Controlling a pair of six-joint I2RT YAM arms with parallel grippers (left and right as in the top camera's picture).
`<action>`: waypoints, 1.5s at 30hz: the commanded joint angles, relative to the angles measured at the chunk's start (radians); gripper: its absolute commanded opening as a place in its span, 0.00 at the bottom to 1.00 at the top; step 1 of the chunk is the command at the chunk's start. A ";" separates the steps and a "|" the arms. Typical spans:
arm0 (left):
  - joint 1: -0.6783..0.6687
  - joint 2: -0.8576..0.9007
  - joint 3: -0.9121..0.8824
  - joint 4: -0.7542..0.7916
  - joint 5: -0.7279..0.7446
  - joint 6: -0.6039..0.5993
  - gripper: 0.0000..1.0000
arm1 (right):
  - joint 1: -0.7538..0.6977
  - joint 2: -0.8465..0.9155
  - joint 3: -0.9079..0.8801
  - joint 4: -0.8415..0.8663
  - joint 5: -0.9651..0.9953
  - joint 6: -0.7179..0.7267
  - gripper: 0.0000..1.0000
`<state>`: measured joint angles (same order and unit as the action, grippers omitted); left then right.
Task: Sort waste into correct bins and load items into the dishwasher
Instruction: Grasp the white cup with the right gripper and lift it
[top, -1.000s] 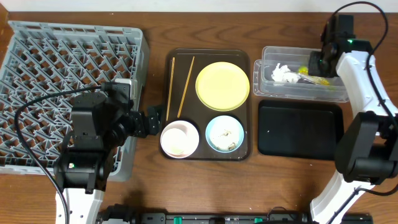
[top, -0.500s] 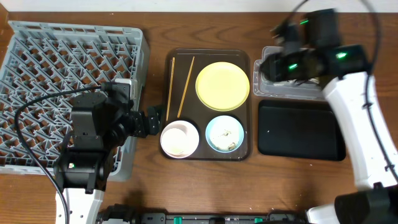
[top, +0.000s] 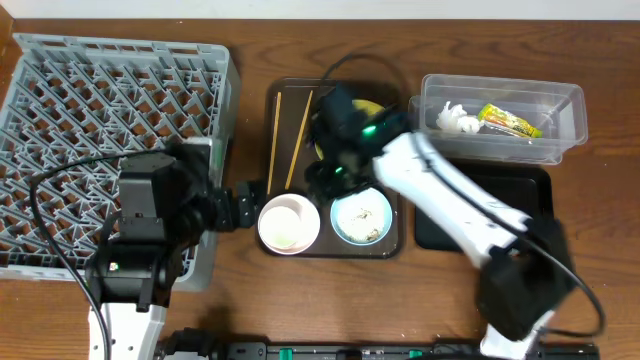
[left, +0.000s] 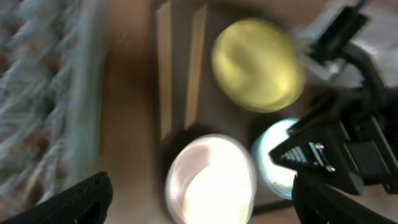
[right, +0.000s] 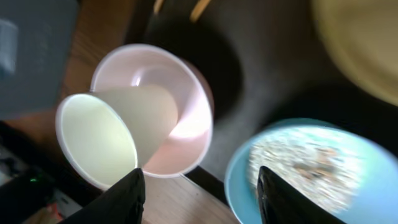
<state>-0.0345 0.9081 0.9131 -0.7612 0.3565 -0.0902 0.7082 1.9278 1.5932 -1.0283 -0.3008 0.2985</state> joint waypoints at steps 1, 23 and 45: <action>0.039 -0.002 0.026 -0.101 -0.299 -0.122 0.92 | 0.046 0.055 -0.006 0.014 -0.017 0.023 0.54; 0.124 0.000 0.025 -0.158 -0.311 -0.235 0.93 | 0.028 0.019 0.003 0.068 -0.069 -0.161 0.46; 0.123 0.063 0.024 -0.166 -0.229 -0.258 0.91 | 0.176 0.057 -0.143 0.231 0.061 -0.034 0.23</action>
<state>0.0841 0.9707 0.9154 -0.9215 0.0971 -0.3416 0.8799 1.9556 1.5047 -0.8440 -0.2920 0.1593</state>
